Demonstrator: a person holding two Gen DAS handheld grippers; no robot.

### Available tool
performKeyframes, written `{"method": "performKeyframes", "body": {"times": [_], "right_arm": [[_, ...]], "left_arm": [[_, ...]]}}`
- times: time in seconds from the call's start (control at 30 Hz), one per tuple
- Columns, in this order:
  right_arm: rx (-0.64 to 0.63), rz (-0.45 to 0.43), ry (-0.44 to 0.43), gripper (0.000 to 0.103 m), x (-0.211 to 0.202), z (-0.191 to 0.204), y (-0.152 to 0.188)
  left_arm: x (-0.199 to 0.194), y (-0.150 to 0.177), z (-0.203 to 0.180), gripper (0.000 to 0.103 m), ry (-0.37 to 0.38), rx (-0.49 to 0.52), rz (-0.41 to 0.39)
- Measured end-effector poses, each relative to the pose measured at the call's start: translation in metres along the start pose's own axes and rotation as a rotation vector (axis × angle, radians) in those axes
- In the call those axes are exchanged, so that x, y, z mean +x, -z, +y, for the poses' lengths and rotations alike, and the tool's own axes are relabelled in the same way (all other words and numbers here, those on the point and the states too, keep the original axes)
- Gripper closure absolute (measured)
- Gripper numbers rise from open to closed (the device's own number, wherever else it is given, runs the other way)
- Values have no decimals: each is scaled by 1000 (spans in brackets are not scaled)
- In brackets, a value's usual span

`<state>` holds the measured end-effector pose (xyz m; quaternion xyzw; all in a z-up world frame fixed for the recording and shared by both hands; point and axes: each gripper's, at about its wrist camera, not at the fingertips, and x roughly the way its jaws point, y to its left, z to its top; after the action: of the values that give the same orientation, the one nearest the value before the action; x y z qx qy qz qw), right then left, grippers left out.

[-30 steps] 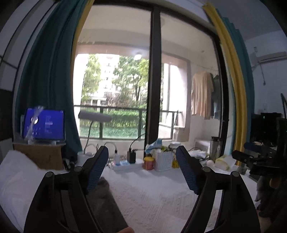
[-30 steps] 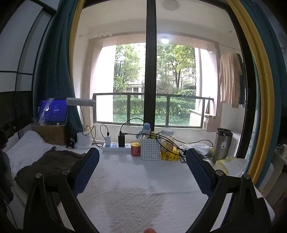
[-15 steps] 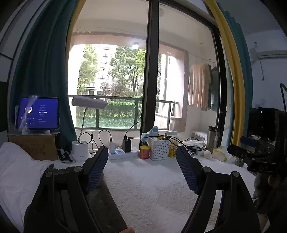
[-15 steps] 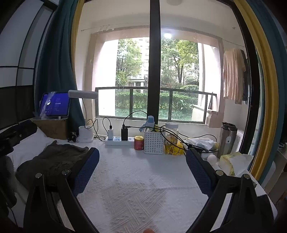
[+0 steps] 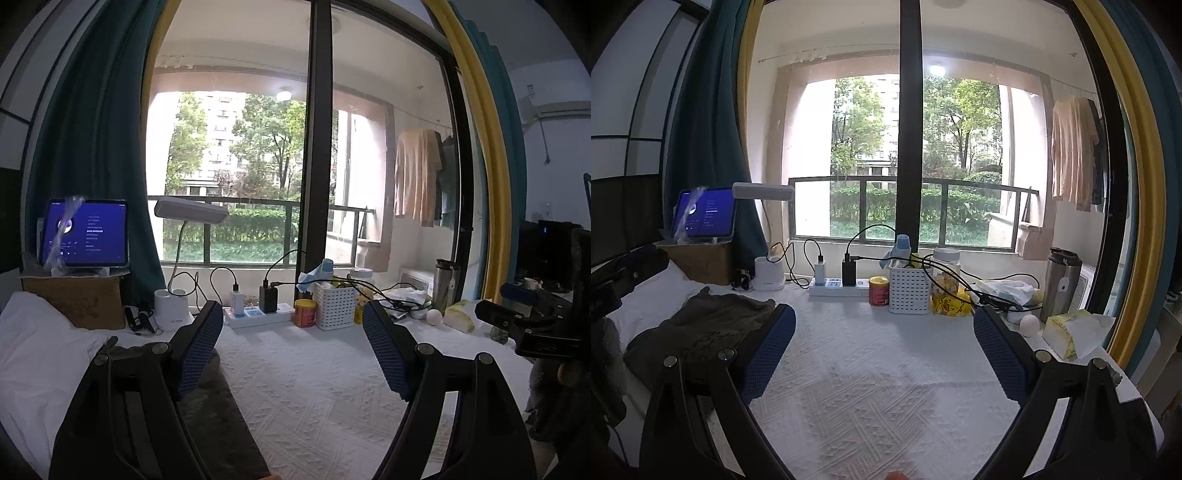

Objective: Fold small clothes

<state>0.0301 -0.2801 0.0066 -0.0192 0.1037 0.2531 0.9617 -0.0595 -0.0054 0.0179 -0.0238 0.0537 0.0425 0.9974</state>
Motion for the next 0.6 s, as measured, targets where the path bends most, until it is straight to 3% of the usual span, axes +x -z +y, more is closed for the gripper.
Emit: {"method": "performKeyframes", "body": {"times": [0.6], "right_arm": [[18,10,-8,6,5,-4,5]], "left_arm": [[3,1,2,22,-50,7,11]]}}
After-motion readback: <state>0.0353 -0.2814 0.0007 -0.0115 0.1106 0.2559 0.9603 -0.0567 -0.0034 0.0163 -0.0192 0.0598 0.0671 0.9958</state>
